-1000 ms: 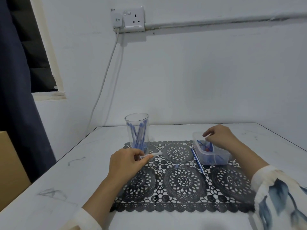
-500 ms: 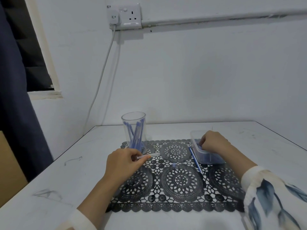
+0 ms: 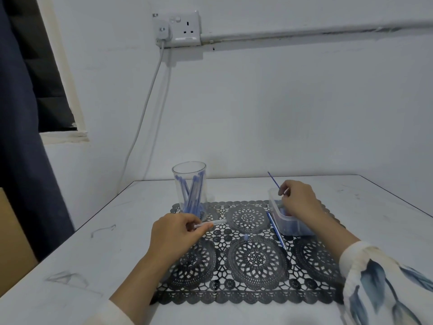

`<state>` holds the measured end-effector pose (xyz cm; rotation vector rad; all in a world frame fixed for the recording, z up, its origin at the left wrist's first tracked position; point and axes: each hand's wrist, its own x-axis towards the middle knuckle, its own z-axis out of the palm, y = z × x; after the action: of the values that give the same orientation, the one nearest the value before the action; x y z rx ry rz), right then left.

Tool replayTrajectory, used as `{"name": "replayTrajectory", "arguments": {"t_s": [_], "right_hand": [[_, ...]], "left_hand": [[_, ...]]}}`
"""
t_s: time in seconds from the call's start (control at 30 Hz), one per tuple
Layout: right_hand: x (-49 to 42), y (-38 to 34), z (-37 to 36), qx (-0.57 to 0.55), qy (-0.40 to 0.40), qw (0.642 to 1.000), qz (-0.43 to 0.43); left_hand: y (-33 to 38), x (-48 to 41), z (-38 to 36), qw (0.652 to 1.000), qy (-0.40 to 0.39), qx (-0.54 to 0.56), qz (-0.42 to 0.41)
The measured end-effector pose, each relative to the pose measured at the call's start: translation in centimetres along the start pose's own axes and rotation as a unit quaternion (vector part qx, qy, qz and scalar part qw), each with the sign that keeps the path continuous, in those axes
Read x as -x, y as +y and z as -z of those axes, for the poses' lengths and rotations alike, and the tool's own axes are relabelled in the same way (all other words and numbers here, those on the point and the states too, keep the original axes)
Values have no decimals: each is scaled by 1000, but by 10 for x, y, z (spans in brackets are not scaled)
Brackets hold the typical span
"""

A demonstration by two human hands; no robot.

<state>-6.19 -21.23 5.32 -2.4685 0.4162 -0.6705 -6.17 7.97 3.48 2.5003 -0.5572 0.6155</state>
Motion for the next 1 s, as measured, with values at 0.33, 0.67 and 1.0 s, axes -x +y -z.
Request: {"name": "replayTrajectory", "arguments": {"t_s": [0.33,0.67,1.0], "right_hand": [[13,-22,-9,-45,123,964,232],[29,-22,-30,57,204,862,460],[32,-13,-41,90,72,865,488]], "left_hand": [[1,0,1,1000,5,2,8],[-3,-2,1,1000,10,-5,16],[-5,-3,1,999,25,-4,25]]}}
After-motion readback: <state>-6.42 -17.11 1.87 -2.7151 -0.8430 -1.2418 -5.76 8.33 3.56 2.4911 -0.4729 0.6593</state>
